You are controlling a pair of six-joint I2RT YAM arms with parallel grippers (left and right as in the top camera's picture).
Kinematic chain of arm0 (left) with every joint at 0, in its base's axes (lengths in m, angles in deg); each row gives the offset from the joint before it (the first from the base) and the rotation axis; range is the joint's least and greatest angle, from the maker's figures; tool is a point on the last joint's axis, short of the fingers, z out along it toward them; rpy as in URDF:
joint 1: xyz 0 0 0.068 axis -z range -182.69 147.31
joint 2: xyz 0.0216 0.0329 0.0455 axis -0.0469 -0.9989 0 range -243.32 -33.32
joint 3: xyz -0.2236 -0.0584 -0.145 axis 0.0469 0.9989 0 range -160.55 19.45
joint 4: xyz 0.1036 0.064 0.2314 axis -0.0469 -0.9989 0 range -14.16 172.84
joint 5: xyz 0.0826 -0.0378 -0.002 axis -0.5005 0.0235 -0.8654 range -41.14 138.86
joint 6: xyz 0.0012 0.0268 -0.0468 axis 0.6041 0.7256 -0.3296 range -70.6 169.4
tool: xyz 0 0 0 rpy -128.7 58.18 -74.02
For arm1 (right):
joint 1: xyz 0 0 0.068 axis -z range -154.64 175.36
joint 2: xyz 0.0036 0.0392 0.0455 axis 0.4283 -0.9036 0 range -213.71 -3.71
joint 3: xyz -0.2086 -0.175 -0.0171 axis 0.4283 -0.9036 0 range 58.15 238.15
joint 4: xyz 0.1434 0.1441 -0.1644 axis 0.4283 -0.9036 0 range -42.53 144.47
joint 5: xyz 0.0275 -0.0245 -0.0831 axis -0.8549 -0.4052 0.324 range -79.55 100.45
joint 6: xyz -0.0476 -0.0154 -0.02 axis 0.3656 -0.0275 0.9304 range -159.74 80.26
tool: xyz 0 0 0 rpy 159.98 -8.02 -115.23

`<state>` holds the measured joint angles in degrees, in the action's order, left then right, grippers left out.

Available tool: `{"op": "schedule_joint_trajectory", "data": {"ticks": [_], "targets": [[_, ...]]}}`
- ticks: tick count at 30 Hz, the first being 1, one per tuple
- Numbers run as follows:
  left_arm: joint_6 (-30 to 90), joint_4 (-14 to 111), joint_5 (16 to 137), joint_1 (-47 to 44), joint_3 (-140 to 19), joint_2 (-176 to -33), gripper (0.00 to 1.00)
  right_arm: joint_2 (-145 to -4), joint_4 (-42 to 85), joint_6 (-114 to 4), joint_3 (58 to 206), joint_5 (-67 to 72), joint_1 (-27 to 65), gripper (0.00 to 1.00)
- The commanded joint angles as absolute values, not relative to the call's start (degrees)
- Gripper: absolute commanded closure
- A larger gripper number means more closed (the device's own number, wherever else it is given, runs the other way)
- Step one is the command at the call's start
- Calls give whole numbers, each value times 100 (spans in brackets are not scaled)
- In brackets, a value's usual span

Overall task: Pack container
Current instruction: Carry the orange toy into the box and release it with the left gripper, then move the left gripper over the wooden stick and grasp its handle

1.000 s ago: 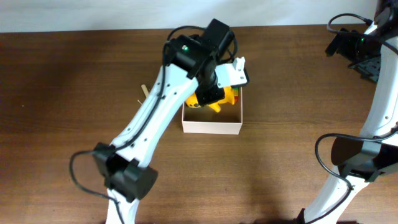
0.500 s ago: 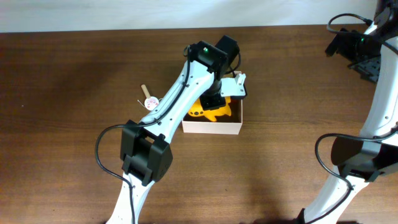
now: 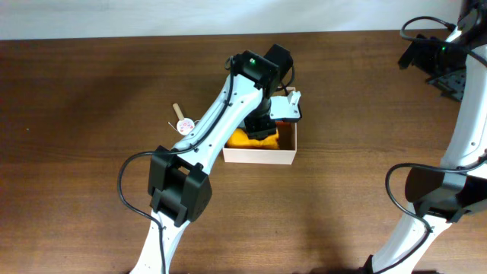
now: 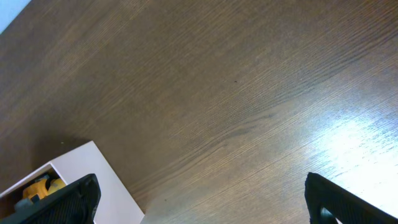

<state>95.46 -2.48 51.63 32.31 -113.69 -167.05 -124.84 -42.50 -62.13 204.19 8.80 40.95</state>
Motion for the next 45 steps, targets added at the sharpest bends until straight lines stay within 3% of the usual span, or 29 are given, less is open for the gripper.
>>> {"op": "schedule_joint_trajectory", "data": {"ticks": [1, 11, 12, 14, 19, 23, 28, 45], "targets": [[9596, -266, 5115, 3192, -11445, -16744, 41, -12505, -4283, -6211, 20430, 849, 4076, 1], [7802, -248, 4407, 3000, -12993, -16447, 40, -12505, -4283, -6211, 20430, 849, 4078, 1], [7620, -248, 4407, 2914, -13198, -16360, 38, -12505, -4283, -6211, 20428, 849, 4076, 1], [7111, -255, 4407, 2611, -13561, -16174, 17, -12505, -4283, -6211, 20430, 849, 4076, 1], [6294, -390, 4317, 1830, -13636, -16080, 18, -12505, -4283, -6211, 20428, 849, 4076, 1], [5124, -596, 4304, 1054, -13450, -16141, 28, -12505, -4283, -6211, 20428, 849, 4076, 1], [4230, -687, 4798, 278, -12908, -16384, 29, -12505, -4283, -6211, 20430, 852, 4076, 1], [2064, 1439, 5104, 219, -10197, -16744, 30, -12505, -4283, -6211, 20430, 849, 4078, 1]]}}
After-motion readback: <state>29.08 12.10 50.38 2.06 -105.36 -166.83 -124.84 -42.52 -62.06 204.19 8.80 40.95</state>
